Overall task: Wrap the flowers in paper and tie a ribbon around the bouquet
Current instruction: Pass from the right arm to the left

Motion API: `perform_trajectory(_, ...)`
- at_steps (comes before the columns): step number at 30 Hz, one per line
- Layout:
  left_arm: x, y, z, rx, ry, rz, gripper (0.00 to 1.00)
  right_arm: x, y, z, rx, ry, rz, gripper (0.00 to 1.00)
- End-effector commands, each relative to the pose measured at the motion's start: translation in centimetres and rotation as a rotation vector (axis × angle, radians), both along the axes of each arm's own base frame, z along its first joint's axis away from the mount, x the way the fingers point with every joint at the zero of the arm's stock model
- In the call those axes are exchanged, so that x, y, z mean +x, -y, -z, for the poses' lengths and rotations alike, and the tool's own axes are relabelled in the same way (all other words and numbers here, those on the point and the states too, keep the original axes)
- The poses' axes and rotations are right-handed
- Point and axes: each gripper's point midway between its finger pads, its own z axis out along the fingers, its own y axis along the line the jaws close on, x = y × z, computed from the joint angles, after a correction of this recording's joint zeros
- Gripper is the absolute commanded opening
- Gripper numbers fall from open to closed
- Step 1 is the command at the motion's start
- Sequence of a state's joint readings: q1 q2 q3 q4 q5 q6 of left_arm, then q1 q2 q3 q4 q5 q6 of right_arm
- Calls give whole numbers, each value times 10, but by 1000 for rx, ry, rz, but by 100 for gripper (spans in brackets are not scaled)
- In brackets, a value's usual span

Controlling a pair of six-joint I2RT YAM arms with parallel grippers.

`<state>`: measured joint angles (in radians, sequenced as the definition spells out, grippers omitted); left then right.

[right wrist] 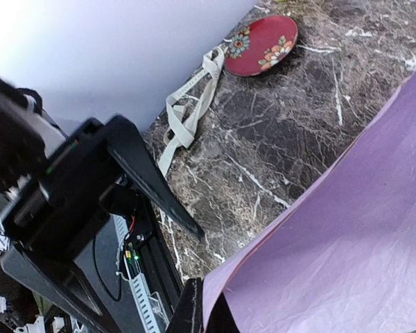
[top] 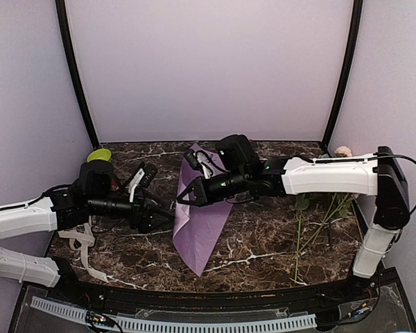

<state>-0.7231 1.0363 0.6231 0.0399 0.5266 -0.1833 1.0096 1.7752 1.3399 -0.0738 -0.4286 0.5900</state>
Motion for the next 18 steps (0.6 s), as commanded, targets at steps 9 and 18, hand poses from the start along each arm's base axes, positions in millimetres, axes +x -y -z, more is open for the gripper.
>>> perform_trajectory(9, 16, 5, -17, 153, 327, -80, 84, -5, -6, -109, 285, 126, -48, 0)
perform_trajectory(18, 23, 7, -32, 137, 413, -96, 45, -14, -11, -138, 343, 181, -139, 0)
